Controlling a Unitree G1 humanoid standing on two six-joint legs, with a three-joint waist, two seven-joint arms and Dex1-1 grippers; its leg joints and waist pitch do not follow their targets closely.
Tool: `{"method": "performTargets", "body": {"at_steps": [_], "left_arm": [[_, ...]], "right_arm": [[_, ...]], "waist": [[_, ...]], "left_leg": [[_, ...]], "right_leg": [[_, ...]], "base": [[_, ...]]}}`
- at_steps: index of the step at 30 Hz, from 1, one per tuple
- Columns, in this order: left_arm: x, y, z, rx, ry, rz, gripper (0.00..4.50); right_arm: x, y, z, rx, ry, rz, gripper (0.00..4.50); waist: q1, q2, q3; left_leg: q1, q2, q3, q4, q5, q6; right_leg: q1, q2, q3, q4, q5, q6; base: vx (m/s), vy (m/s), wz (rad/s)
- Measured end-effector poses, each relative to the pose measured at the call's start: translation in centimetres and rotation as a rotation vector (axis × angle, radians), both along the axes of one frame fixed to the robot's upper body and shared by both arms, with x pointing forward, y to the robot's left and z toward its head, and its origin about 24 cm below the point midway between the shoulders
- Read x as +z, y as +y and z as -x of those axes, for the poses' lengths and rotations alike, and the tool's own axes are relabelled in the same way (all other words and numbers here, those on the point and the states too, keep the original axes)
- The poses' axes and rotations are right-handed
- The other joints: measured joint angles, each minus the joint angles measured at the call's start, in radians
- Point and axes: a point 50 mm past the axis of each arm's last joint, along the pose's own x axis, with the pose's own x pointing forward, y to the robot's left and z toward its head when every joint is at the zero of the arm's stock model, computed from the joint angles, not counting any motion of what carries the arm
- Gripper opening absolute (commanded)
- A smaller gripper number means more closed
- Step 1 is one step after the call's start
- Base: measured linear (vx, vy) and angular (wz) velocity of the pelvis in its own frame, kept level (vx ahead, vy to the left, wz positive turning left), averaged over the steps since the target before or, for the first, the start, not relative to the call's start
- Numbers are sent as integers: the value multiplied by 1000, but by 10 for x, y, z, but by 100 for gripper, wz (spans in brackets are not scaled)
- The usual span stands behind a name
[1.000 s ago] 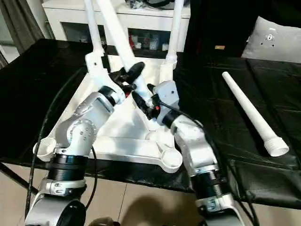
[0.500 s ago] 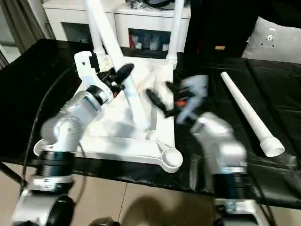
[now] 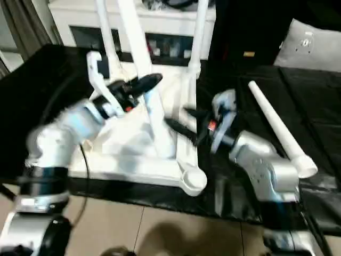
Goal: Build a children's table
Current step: Pick table leg
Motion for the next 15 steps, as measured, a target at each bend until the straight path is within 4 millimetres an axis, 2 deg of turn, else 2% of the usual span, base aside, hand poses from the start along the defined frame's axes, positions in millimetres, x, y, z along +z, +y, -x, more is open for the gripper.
{"method": "performTargets", "body": {"at_steps": [5, 15], "left_arm": [[7, -14, 10, -107, -64, -13, 181], [7, -13, 12, -112, -90, -30, 181]], "right_arm": [[-6, 12, 3, 40, 29, 26, 361], [-8, 13, 3, 37, 54, 34, 273]], "waist": [[1, 0, 0], [1, 0, 0]], "left_leg": [[0, 0, 0, 0, 0, 0], [0, 0, 0, 0, 0, 0]], "right_leg": [[0, 0, 0, 0, 0, 0], [0, 0, 0, 0, 0, 0]], "base": [[0, 0, 0], [0, 0, 0]]}}
